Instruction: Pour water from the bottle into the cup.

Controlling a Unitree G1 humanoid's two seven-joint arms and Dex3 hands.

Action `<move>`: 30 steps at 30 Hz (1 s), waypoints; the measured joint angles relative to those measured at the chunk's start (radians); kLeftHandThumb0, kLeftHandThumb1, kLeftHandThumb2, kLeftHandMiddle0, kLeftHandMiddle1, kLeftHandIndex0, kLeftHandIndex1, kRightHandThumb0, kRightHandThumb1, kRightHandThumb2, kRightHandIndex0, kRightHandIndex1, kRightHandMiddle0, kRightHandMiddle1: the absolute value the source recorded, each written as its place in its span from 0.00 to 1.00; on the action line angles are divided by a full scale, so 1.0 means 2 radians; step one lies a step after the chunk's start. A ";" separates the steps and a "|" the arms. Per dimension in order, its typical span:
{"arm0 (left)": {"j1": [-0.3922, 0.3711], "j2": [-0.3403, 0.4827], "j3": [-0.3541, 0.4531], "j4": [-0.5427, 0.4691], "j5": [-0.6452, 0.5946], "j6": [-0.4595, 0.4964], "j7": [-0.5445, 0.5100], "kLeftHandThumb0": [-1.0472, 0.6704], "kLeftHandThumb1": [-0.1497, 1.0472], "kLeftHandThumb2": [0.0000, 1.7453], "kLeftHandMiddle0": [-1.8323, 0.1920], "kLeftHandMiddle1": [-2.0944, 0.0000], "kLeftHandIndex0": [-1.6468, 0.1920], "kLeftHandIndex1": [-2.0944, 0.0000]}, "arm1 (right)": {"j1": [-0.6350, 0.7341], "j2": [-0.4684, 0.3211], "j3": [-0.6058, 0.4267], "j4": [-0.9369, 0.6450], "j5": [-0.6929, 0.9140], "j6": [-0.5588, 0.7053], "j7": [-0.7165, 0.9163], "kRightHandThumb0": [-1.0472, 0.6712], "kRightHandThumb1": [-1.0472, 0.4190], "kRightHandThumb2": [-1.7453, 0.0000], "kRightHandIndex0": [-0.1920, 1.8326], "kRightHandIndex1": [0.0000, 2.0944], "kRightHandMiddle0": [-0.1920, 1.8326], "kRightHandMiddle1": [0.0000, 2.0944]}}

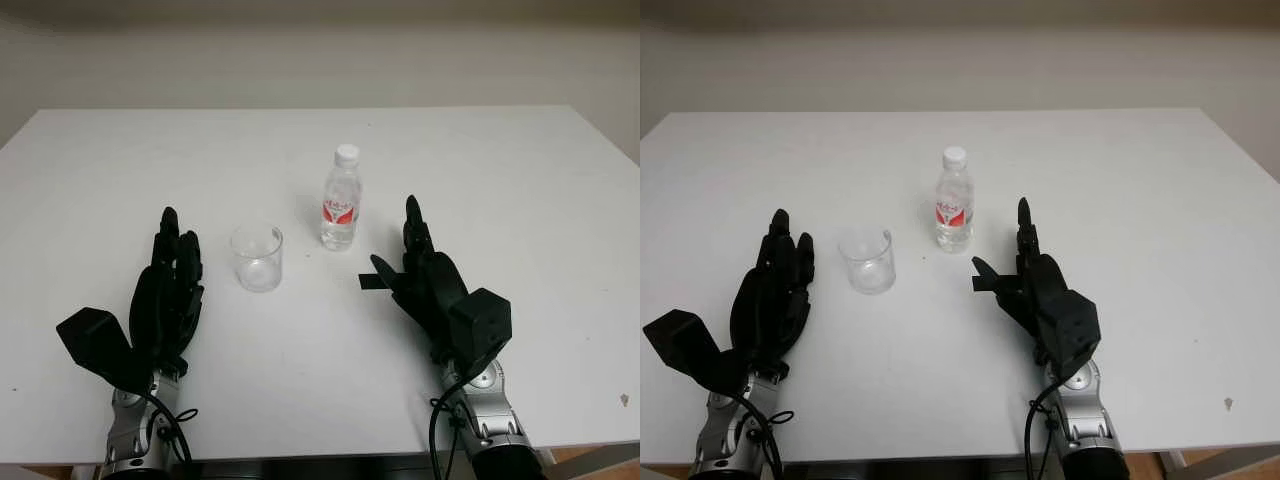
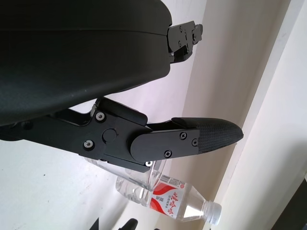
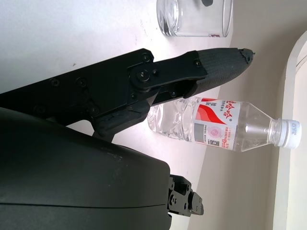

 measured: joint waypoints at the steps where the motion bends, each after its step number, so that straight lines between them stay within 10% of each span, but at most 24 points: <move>1: 0.000 0.000 0.000 0.000 0.000 0.000 0.000 0.17 1.00 0.28 1.00 0.98 1.00 0.98 | 0.000 0.000 0.000 0.000 0.000 0.000 -0.001 0.04 0.00 0.89 0.00 0.00 0.00 0.00; 18: -0.008 -0.001 -0.002 0.013 0.001 -0.007 0.000 0.17 1.00 0.29 1.00 0.98 1.00 0.98 | -0.016 -0.002 -0.006 0.016 0.013 -0.007 0.015 0.04 0.02 0.95 0.00 0.00 0.00 0.00; 30: -0.010 -0.001 -0.002 0.015 0.000 -0.008 0.000 0.17 1.00 0.28 1.00 0.98 1.00 0.98 | -0.214 -0.014 -0.028 0.188 0.029 -0.036 0.034 0.04 0.08 0.98 0.00 0.00 0.00 0.00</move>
